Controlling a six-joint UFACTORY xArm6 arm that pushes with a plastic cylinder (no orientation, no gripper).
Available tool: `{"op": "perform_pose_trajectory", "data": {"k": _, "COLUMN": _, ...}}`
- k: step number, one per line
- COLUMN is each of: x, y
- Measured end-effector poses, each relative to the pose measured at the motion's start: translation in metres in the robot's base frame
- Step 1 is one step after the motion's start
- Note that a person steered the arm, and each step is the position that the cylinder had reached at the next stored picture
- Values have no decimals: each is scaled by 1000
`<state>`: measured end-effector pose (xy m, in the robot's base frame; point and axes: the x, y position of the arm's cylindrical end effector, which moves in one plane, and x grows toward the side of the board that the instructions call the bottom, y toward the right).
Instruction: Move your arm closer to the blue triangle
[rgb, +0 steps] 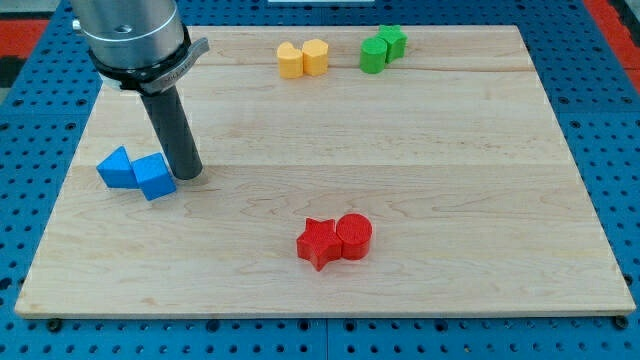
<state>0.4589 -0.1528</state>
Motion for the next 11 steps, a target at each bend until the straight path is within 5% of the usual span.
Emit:
{"op": "perform_pose_trajectory", "data": {"k": 1, "x": 13, "y": -1}}
{"op": "perform_pose_trajectory", "data": {"k": 4, "x": 29, "y": 125}}
{"op": "perform_pose_trajectory", "data": {"k": 7, "x": -76, "y": -12}}
{"op": "perform_pose_trajectory", "data": {"k": 9, "x": -18, "y": -130}}
{"op": "perform_pose_trajectory", "data": {"k": 11, "x": -7, "y": -97}}
